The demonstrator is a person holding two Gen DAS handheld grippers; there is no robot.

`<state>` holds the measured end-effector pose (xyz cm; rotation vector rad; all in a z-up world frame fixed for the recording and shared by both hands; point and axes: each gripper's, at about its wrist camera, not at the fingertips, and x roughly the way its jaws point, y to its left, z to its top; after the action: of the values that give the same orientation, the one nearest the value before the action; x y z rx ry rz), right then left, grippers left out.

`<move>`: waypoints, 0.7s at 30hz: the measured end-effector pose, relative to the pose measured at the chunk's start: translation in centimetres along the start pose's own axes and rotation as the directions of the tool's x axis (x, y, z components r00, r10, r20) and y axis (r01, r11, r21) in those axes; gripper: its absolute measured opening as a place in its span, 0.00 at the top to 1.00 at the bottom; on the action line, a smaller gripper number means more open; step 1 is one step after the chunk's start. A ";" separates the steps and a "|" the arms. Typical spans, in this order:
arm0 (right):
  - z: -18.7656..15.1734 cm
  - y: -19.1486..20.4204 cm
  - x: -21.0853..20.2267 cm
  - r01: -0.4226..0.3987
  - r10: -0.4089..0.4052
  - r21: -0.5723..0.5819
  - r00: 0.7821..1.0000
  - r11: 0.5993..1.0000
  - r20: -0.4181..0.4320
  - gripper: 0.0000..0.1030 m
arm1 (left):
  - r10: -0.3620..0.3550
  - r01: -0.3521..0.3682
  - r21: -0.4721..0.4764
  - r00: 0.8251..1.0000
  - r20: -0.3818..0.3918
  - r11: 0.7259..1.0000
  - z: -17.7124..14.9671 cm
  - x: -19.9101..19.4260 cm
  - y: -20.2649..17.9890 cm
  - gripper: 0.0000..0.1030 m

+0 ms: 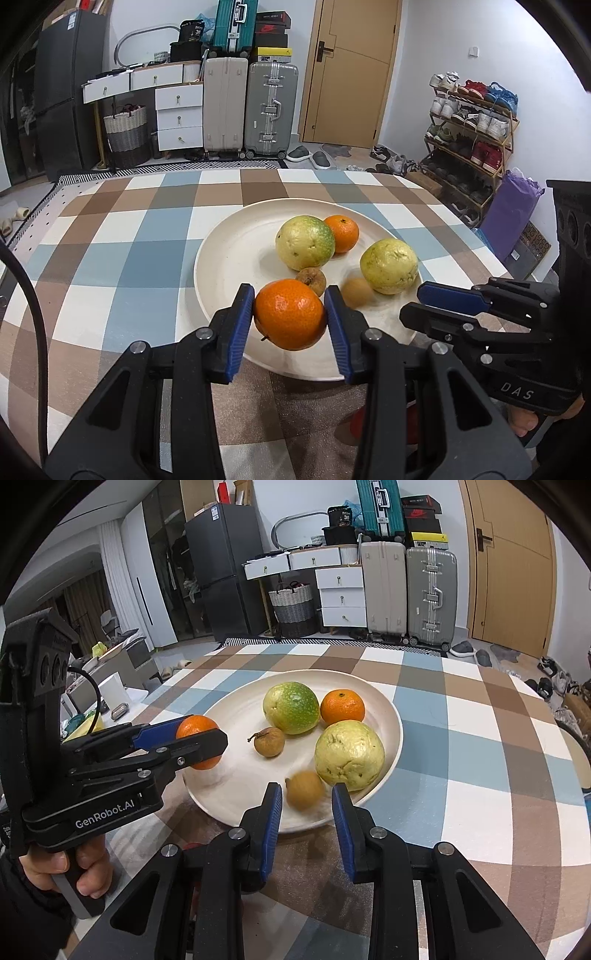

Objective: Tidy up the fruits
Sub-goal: 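Carry the orange with the left gripper onto the plate while the right gripper places the brown fruit, then withdraw both open grippers from the plate toward the red tomatoes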

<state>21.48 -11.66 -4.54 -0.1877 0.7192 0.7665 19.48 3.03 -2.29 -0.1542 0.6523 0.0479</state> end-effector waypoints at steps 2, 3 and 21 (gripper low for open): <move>0.0 0.1 0.0 0.008 -0.008 -0.007 1.000 1.000 0.002 0.72 | 0.006 -0.006 -0.004 1.000 0.001 1.000 0.0 0.0 0.0 0.65; -0.1 0.2 0.0 0.013 -0.013 -0.013 1.000 1.000 0.002 0.72 | 0.011 -0.011 -0.007 1.000 0.003 1.000 0.0 0.0 0.1 0.65; 0.2 0.3 -2.5 -0.015 0.017 -0.019 0.994 1.000 0.111 0.15 | 0.041 -0.041 -0.028 0.999 0.015 0.999 -1.0 -2.2 1.0 0.15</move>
<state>20.10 -12.79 -2.74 -0.1550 0.6090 0.7929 17.07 3.85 -1.86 -0.1667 0.6398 0.0975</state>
